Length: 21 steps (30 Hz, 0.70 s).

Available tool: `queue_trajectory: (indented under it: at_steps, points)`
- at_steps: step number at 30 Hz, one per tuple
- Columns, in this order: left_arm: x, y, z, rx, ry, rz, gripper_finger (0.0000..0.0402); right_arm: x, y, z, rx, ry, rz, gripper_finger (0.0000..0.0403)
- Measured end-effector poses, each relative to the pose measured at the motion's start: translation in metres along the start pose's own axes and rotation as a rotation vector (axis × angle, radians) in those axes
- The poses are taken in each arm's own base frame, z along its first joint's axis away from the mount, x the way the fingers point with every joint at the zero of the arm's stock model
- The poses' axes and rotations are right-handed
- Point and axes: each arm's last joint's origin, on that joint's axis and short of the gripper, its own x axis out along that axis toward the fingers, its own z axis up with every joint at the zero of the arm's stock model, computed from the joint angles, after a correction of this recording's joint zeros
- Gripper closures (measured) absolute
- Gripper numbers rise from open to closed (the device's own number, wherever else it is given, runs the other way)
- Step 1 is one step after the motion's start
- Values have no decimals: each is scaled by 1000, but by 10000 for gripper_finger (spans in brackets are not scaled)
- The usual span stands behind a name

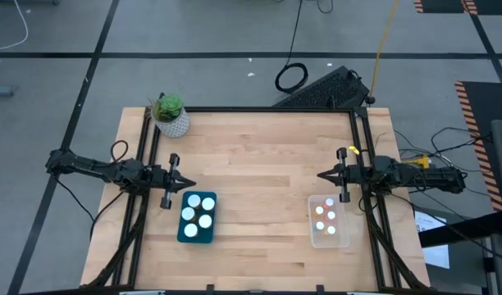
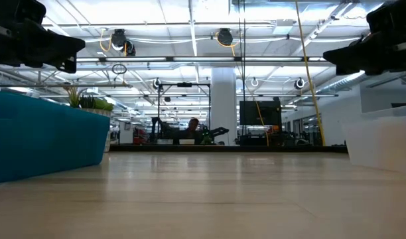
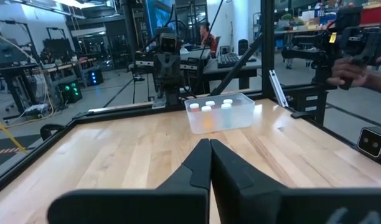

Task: Pick and place medicine bottles into bin by pill shape (circle, oval)
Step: Return to Home Position

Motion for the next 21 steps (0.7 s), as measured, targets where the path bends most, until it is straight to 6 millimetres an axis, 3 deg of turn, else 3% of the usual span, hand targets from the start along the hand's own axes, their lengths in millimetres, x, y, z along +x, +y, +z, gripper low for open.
queue_trajectory:
  at_steps: [21]
  points:
    - [-8, -1, -2, 9, 3, -73, 397, 0, 0, 0, 2, -5, -1, 403]
